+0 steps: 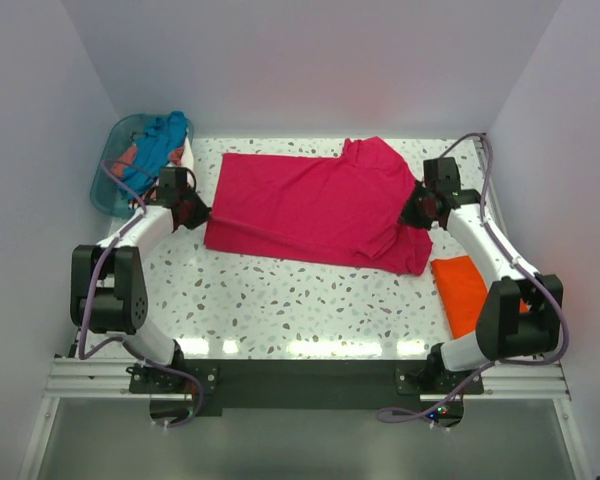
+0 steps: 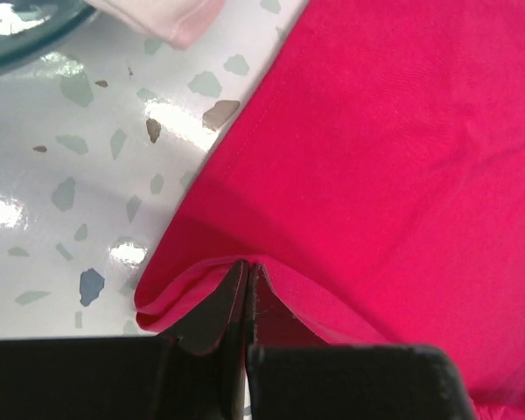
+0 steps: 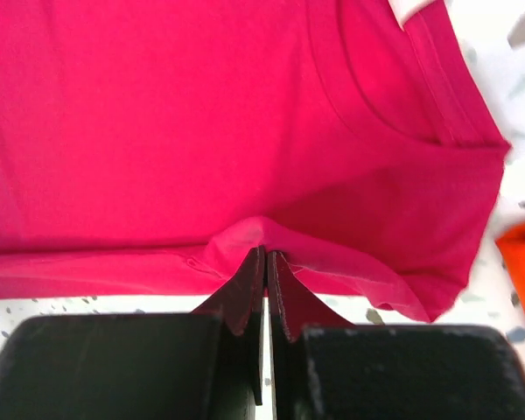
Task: Fold and stack the t-shirts
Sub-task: Fold the tshirt
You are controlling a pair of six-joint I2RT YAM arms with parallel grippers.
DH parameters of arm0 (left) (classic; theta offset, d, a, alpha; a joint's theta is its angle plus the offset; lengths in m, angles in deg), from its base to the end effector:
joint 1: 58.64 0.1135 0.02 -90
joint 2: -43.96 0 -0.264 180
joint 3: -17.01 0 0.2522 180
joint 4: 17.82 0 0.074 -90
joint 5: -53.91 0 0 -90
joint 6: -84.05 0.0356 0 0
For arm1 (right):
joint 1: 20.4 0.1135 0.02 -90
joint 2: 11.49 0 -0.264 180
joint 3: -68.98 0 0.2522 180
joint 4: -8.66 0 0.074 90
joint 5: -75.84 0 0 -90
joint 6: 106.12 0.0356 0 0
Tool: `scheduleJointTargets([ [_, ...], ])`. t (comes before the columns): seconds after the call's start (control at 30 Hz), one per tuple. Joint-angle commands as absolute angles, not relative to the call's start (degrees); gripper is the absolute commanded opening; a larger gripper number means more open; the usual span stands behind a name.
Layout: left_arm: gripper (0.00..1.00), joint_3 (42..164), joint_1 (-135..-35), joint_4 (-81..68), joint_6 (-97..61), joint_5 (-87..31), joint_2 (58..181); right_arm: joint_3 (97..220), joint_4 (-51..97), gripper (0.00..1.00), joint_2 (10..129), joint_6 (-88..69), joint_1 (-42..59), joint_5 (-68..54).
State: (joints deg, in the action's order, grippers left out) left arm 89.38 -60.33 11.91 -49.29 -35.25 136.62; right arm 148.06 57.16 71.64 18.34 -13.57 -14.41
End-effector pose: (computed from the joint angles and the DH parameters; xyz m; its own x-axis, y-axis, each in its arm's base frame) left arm 0.3391 -0.0105 0.2058 -0.5838 -0.6693 -0.4596 -0.4974 0.7422 -0.4491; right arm 0.3045 0.0363 0.2708 -0.7157 0.4841 -0.5033 0.3501 0.8723 0.3412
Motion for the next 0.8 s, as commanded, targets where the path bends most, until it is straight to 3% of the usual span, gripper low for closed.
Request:
scheduleJointTargets([
  [0.0, 0.0, 93.25, -59.08, 9.39, -49.37, -35.56, 138.7, 153.23, 52.57, 0.0, 74.81, 16.67, -13.99, -12.49],
  [0.23, 0.0, 94.05, -58.64, 7.81, -50.16, -34.69, 140.46, 159.03, 52.04, 0.0, 80.79, 16.58, -14.51, -11.79],
  [0.77, 0.0, 95.8, -56.18, 2.62, -49.99, -28.63, 144.5, 161.49, 50.63, 0.0, 82.29, 16.75, -18.82, -9.24],
])
